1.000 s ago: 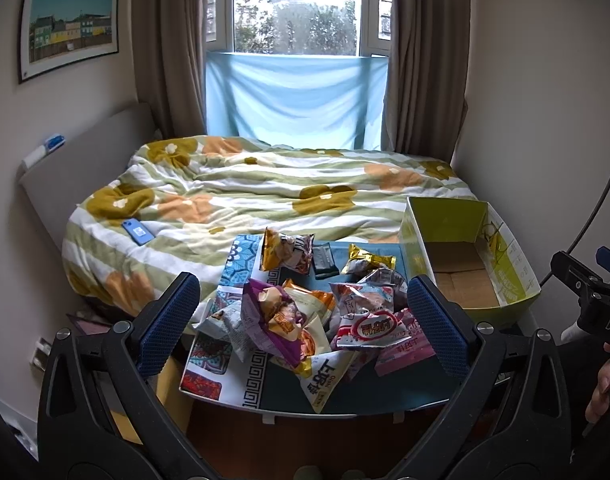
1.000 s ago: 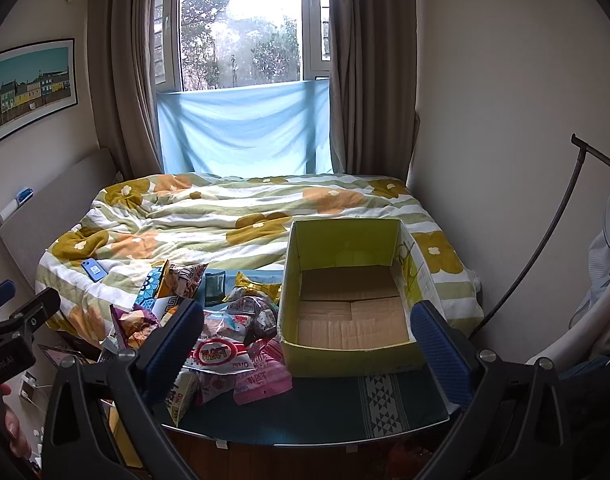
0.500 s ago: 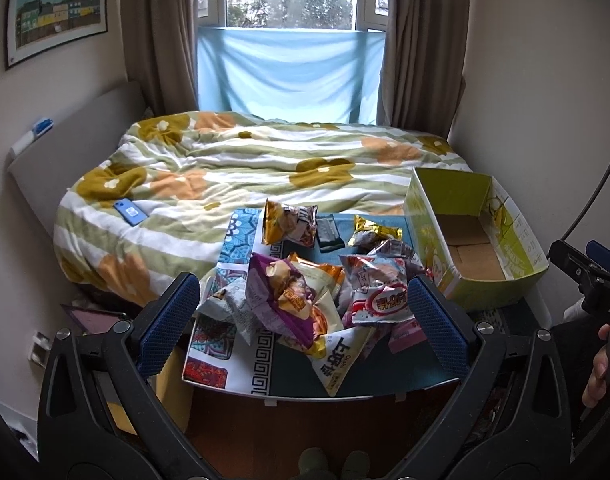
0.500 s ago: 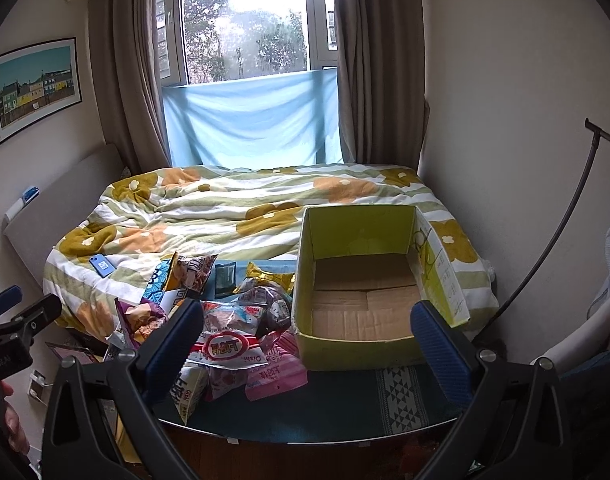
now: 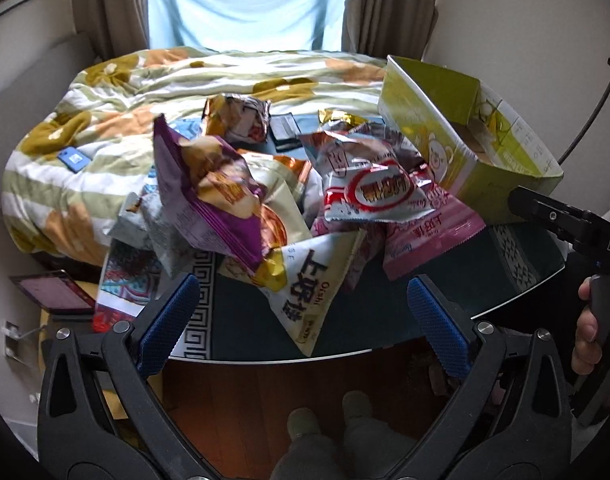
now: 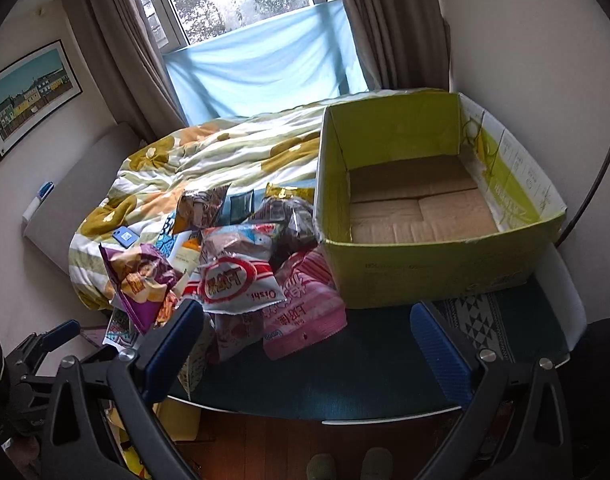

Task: Organize snacks
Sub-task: 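Grasp the white Oishi bag with the left tool while the right tool grasps the pink striped bag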

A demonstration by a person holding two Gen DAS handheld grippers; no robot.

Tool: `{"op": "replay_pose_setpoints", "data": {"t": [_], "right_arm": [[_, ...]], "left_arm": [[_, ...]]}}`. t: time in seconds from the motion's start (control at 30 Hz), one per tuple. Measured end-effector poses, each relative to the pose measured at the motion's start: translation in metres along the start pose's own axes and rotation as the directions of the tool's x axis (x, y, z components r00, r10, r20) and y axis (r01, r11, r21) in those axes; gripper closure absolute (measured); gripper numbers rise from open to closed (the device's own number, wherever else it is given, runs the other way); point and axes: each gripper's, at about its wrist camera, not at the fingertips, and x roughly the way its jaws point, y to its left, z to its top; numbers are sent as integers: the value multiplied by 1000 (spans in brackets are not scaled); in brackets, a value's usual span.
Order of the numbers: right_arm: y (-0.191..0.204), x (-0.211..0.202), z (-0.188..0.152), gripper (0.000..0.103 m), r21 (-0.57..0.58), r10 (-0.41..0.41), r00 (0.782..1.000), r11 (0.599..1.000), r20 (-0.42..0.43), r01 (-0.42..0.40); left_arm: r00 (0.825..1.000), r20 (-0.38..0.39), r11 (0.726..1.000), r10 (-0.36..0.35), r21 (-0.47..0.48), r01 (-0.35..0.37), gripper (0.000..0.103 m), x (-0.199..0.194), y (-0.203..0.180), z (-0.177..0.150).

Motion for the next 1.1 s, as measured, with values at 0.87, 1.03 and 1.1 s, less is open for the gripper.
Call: {"op": "replay_pose_setpoints", "data": {"t": [0.87,1.03,1.1], "right_arm": [[-12,117,-12,0,-71,176,971,979,-164,-190],[-6,126,-11,3,-72,163,971,981,-175,-178],[-4,128,-13,9,-86,150,971,982,-185,-168]], "left_arm": [[991,-15,984,134,-120,-135,17,107,1,-1],[994,-24,989,103,-104,-105,30,109,4,-6],[995,-26,990,99,-101,-101,30,109,5,-5]]}}
